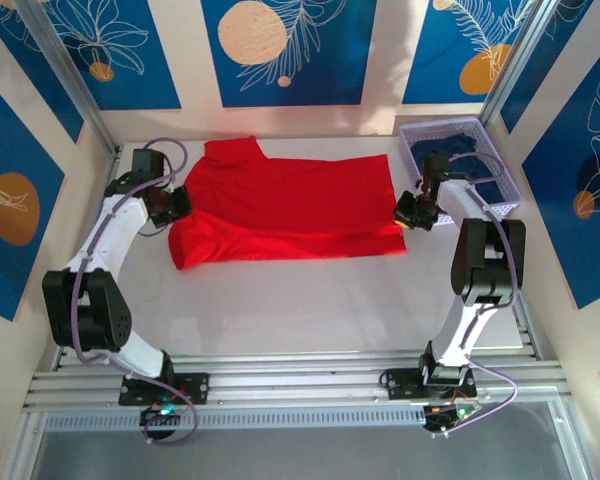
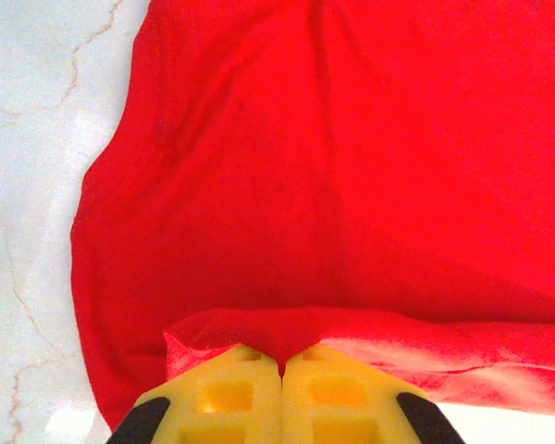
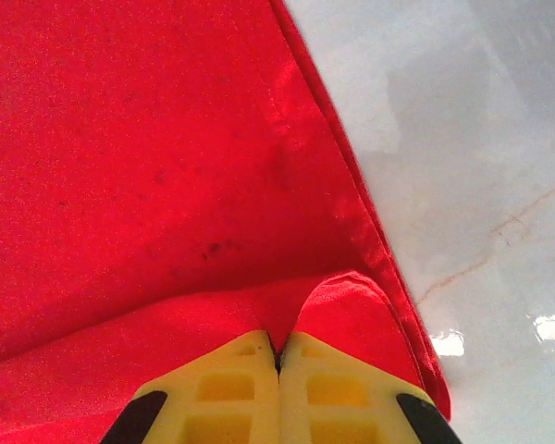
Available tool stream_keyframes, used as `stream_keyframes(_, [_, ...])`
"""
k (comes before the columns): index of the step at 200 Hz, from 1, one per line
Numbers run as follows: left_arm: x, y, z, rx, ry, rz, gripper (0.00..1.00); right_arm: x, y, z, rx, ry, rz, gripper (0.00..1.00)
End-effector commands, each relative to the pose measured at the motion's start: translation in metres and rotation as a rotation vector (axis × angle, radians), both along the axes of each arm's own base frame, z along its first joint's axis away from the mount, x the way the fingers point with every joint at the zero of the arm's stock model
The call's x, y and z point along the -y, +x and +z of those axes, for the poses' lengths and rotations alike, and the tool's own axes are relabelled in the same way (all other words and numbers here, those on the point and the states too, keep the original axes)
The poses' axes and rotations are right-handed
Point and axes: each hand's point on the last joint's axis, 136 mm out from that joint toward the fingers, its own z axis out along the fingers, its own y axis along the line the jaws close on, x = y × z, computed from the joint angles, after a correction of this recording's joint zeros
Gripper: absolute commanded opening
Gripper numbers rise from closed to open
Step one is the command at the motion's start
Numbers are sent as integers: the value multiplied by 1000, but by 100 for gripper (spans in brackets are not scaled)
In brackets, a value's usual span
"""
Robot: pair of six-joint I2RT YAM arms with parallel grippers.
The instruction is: Fold the inside-out t-shirt
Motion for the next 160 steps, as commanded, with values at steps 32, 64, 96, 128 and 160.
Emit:
stream_keyframes(32, [-3,33,3,29,-20,0,0,-1,14,-2,-6,-20,18,5])
stream_keyframes(64, [-5,52,-6,16,-26,13,0,3,25,-6,-6,-33,12,5])
stream_keyframes(96, [-3,80,-25,-9,-51,20,0,3,46,-11,9,-39,11,9])
stream_keyframes(128, [-9,113,-55,-50,-36,44,16,0,74,-10,35,2,17,27])
stream_keyframes(160, [-13,120,-56,-50,-25,49,45,-9,72,14,107,15,62,40])
